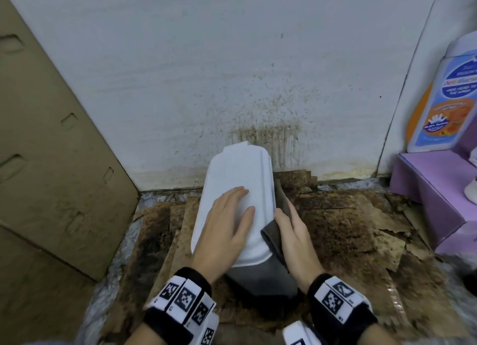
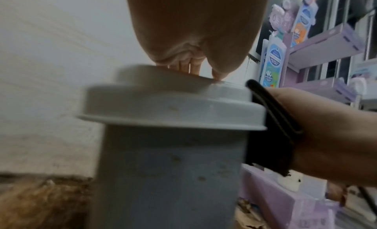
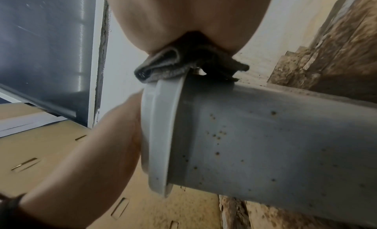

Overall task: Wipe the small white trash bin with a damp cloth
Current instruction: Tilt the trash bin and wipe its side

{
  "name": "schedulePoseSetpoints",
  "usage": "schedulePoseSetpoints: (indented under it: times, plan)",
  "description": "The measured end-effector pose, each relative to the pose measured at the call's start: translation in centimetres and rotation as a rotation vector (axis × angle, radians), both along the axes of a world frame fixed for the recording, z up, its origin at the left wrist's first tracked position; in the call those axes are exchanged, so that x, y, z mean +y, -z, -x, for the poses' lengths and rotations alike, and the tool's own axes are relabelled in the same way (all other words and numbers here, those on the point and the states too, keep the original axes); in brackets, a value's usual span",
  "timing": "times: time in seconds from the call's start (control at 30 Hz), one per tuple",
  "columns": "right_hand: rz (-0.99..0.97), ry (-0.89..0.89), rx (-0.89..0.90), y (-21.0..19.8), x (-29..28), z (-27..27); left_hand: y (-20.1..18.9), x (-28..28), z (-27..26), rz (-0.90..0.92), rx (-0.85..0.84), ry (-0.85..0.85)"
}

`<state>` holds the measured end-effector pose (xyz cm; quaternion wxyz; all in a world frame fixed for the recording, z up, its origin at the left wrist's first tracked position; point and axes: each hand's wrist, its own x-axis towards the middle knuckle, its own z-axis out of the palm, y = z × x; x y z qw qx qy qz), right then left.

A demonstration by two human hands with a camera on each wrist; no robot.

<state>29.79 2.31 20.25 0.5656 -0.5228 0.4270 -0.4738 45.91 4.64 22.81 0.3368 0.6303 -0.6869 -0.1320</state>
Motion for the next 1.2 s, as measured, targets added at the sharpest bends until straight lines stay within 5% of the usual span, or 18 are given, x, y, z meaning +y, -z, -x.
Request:
schedulePoseSetpoints:
  times: [0.2,0.37,0.6,0.83,1.2]
  plan:
    - [-0.064,-0.091,-0.056,0.8,0.3,-1.8,-0.1,0.1,-1.4,-0.029,-0.016,-0.075]
    - [-0.254,0.011,-0.162,2.4,0.0,-2.9,0.1,-0.1,-3.3,-0.038,-0.077,-0.108]
    - [-0.153,0.095,-0.22,3.8,1.5,-4.5,0.1,-0.7,-4.8,-0.029,-0.021,-0.1]
    - [0.089,-0.09,0.037,5.4,2.5,-6.8,0.9,-1.2,-4.5,-0.016,-0.035,-0.118]
    - [0.362,0.013,0.319,8.1,2.3,-7.9,1.5,-1.2,-5.8,-0.072,-0.106,-0.092]
